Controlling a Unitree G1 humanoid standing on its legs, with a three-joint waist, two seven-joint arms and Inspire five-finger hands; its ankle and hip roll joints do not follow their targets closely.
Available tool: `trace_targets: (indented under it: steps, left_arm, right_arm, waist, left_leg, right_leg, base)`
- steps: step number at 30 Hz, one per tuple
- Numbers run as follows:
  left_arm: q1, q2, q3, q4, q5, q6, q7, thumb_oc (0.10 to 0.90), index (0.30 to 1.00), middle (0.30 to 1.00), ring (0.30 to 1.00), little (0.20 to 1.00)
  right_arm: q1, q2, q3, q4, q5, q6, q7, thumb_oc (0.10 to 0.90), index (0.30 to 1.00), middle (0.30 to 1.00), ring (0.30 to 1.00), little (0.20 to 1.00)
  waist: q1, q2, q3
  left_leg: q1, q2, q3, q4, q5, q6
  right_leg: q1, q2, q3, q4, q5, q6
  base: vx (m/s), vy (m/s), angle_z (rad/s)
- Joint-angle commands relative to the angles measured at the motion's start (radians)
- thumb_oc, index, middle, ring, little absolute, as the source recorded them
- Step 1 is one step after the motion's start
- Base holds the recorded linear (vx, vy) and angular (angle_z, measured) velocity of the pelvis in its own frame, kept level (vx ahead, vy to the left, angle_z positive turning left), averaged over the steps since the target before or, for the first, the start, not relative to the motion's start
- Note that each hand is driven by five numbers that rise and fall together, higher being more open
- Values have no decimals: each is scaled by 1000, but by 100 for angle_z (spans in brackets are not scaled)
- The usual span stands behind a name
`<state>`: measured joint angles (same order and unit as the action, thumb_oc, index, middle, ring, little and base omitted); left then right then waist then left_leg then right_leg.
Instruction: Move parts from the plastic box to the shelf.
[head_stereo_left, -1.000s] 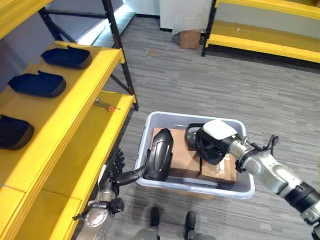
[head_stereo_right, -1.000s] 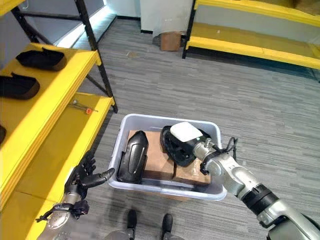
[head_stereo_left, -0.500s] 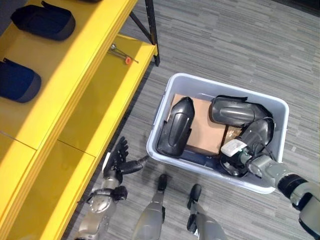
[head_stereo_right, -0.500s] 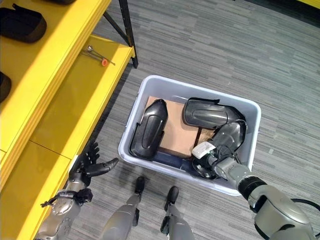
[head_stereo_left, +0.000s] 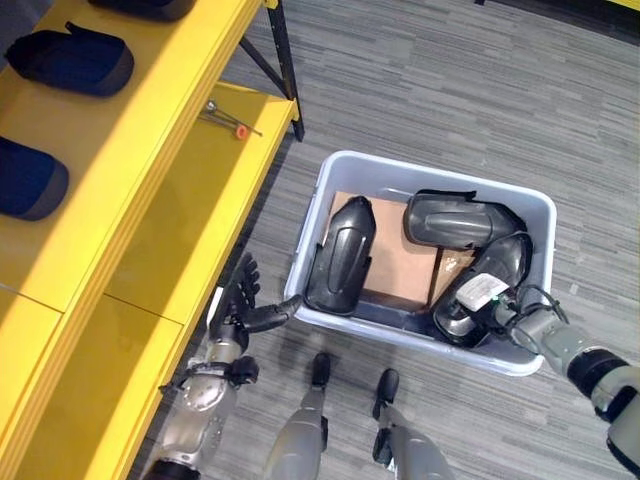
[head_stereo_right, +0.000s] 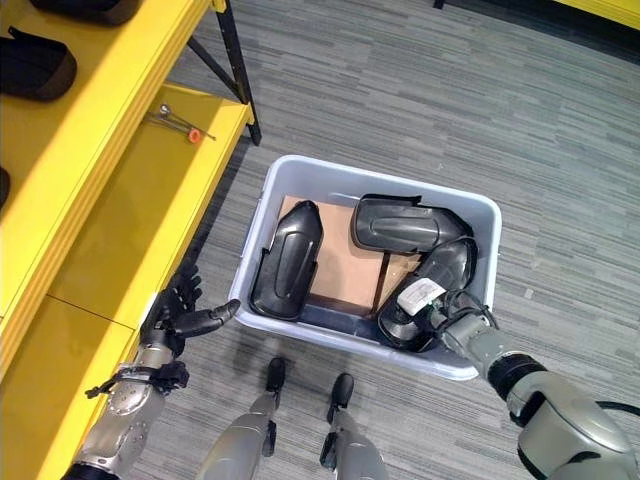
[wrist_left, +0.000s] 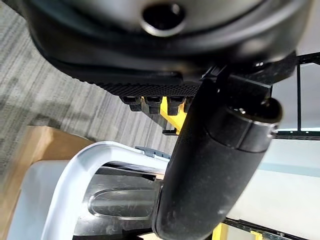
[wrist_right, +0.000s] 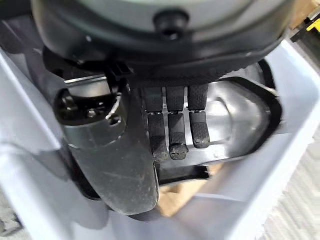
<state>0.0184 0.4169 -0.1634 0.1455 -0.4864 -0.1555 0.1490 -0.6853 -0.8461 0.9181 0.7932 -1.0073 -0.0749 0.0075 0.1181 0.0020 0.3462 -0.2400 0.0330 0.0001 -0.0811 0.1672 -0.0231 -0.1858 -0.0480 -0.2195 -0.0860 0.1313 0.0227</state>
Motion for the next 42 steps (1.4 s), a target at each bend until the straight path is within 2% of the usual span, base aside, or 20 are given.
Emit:
trace_targets:
  steps: [1, 3, 4, 9, 10, 11, 12, 13, 14, 15, 17, 20, 24, 25, 28, 30, 34, 42]
  left_arm:
    - [-24, 42, 10, -89, 15, -96, 12, 900, 1000, 1000, 1000, 1000]
    - [-21, 44, 15, -90, 16, -94, 13, 900, 1000, 1000, 1000, 1000]
    - [-10, 46, 35, -93, 20, -87, 16, 900, 1000, 1000, 1000, 1000]
    - [-1, 48, 52, -96, 25, -76, 15, 900, 1000, 1000, 1000, 1000]
    - [7, 40, 69, -95, 32, -70, 14, 900, 1000, 1000, 1000, 1000]
    - [11, 35, 77, -95, 36, -65, 17, 900, 1000, 1000, 1000, 1000]
    - [12, 33, 83, -100, 38, -62, 17, 900, 1000, 1000, 1000, 1000]
    - [14, 29, 86, -101, 40, -59, 19, 900, 1000, 1000, 1000, 1000]
    - [16, 20, 95, -98, 41, -56, 22, 900, 1000, 1000, 1000, 1000]
    - [17, 19, 95, -95, 43, -53, 21, 900, 1000, 1000, 1000, 1000]
    - [25, 12, 98, -99, 42, -53, 24, 900, 1000, 1000, 1000, 1000]
    - [29, 5, 94, -102, 42, -50, 28, 900, 1000, 1000, 1000, 1000]
    - [34, 1, 88, -96, 45, -42, 26, 900, 1000, 1000, 1000, 1000]
    - [36, 2, 87, -97, 45, -42, 26, 900, 1000, 1000, 1000, 1000]
    - [33, 2, 76, -90, 50, -38, 37, 900, 1000, 1000, 1000, 1000]
    - [30, 3, 69, -84, 46, -39, 43, 900, 1000, 1000, 1000, 1000]
    - [9, 4, 42, -78, 51, -50, 66, 900, 1000, 1000, 1000, 1000]
    - [-27, 1, 4, -77, 64, -55, 85, 900, 1000, 1000, 1000, 1000]
  right_arm:
    - [-119, -118, -15, -7, 7, 81, -90, 400, 300, 300, 300, 300]
    - [-119, -133, -39, -21, 24, 91, -97, 400, 300, 300, 300, 300]
    - [-131, -187, -112, -99, 72, 114, -131, 400, 300, 300, 300, 300]
    - [-111, -255, -198, -219, 98, 127, -143, 400, 300, 300, 300, 300]
    - [-88, -276, -273, -290, 136, 135, -163, 400, 300, 300, 300, 300]
    - [-48, -280, -343, -345, 174, 138, -173, 502, 443, 443, 443, 443]
    - [6, -274, -419, -403, 220, 132, -179, 555, 517, 517, 517, 517]
    - [71, -248, -515, -460, 296, 128, -200, 631, 624, 624, 624, 624]
    - [115, -217, -575, -506, 357, 117, -210, 861, 945, 945, 945, 945]
    - [164, -200, -627, -549, 391, 108, -212, 900, 1000, 1000, 1000, 1000]
    - [258, -121, -730, -622, 527, 71, -247, 900, 1000, 1000, 1000, 1000]
    - [352, -10, -793, -693, 708, 2, -255, 900, 1000, 1000, 1000, 1000]
    - [446, 113, -800, -770, 879, -58, -216, 900, 1000, 1000, 1000, 1000]
    - [451, 114, -803, -774, 881, -57, -213, 900, 1000, 1000, 1000, 1000]
    - [493, 214, -775, -804, 1027, -84, -204, 900, 1000, 1000, 1000, 1000]
    - [489, 241, -763, -801, 1068, -92, -208, 900, 1000, 1000, 1000, 1000]
    - [466, 310, -722, -814, 1097, -98, -248, 900, 1000, 1000, 1000, 1000]
    - [391, 348, -683, -791, 1062, -83, -308, 900, 1000, 1000, 1000, 1000]
  waist:
    - [-7, -36, -65]
    - [-8, -38, -66]
    - [-22, -43, -74]
    - [-31, -49, -79]
    - [-47, -48, -84]
    - [-53, -49, -86]
    - [-56, -51, -85]
    - [-60, -51, -85]
    - [-70, -49, -86]
    - [-72, -51, -88]
    - [-75, -50, -88]
    - [-81, -50, -87]
    - [-90, -46, -81]
    - [-88, -47, -82]
    - [-99, -33, -72]
    - [-99, -31, -68]
    - [-106, -7, -51]
    - [-110, 21, -25]
  left_leg:
    - [41, 53, 27, -6, -44, -58]
    - [42, 54, 29, -6, -45, -57]
    - [49, 56, 36, -6, -48, -56]
    - [58, 58, 42, -6, -53, -55]
    - [61, 58, 45, -6, -57, -52]
    - [64, 58, 47, -6, -59, -51]
    - [66, 59, 47, -6, -61, -50]
    - [71, 59, 48, -6, -63, -48]
    - [72, 60, 52, -6, -63, -46]
    - [74, 60, 54, -6, -65, -45]
    - [84, 60, 57, -6, -74, -42]
    - [84, 57, 63, -6, -70, -39]
    - [91, 56, 73, -6, -71, -37]
    - [92, 56, 74, -6, -71, -37]
    - [96, 51, 85, -6, -73, -33]
    - [96, 50, 90, -6, -72, -33]
    - [94, 45, 109, -6, -72, -30]
    - [84, 36, 126, -6, -72, -27]
  right_leg:
    - [-8, -78, 44, 67, -35, 82]
    - [-7, -78, 47, 67, -33, 82]
    - [-6, -77, 53, 66, -31, 82]
    - [-2, -76, 60, 66, -32, 83]
    - [-1, -76, 64, 66, -32, 82]
    - [-1, -75, 66, 67, -32, 82]
    - [-2, -75, 67, 68, -32, 82]
    - [0, -75, 69, 70, -33, 82]
    - [-2, -75, 73, 70, -33, 82]
    - [-1, -75, 75, 71, -34, 82]
    - [3, -73, 81, 73, -41, 82]
    - [-1, -72, 87, 73, -36, 81]
    - [-2, -74, 96, 74, -37, 82]
    - [-2, -74, 96, 74, -37, 82]
    - [-10, -77, 112, 78, -35, 84]
    - [-13, -78, 116, 79, -34, 84]
    - [-31, -81, 135, 80, -27, 86]
    - [-54, -89, 156, 78, -15, 91]
  base:
    - [-9, 12, -5]
    - [-5, 14, -12]
    - [1, 16, -14]
    - [3, 7, -5]
    - [12, 19, -5]
    - [13, 19, -9]
    - [14, 11, -12]
    - [8, 14, -13]
    - [12, 20, -9]
    - [10, 19, -5]
    - [21, 12, -9]
    - [5, 5, -12]
    - [15, 5, -10]
    - [14, 18, -5]
    - [-2, 30, -8]
    - [-13, 23, -19]
    - [-8, 15, -5]
    - [-12, 17, -9]
